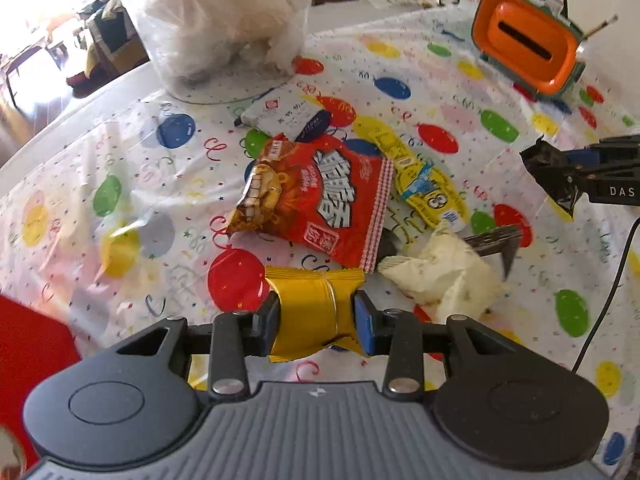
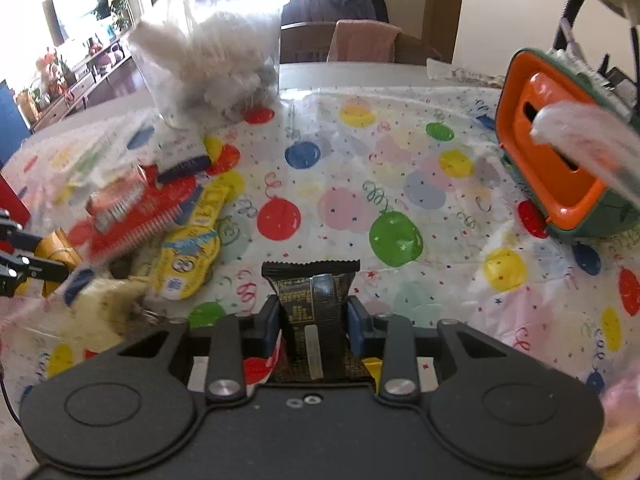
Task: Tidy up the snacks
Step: 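Grasp the yellow candy with the left tool while the right tool grasps the dark chocolate bar, then carry the yellow candy and dark chocolate bar over the cardboard box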
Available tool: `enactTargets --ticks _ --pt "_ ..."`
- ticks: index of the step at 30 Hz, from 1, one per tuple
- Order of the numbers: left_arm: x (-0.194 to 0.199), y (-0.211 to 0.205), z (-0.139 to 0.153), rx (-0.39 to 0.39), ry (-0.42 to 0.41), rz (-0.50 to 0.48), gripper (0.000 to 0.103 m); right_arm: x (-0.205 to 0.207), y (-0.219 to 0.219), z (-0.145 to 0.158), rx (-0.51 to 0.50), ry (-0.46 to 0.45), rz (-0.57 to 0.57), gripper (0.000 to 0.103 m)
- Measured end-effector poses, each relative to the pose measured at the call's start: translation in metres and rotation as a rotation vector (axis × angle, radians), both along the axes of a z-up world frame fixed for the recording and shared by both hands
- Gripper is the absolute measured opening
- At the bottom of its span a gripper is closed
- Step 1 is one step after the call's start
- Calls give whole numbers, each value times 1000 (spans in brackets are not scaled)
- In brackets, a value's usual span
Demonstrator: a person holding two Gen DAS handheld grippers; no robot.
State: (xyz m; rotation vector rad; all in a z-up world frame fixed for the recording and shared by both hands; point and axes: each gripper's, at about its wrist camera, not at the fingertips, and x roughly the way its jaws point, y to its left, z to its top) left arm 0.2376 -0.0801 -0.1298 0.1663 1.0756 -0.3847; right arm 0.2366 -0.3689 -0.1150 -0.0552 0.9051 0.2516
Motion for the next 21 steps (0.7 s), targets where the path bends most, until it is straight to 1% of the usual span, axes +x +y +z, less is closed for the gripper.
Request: enactTargets --ticks 5,10,14,21 --pt "-18 10 25 -34 -34 36 38 -16 6 27 39 -21 1 33" --pt "-37 28 52 -61 -61 91 38 -34 26 53 64 -41 23 33" --pt "-51 51 72 -91 -75 140 38 -47 48 74 83 -58 53 33" --pt "-79 107 104 -148 -108 254 38 -62 102 103 124 -96 138 33"
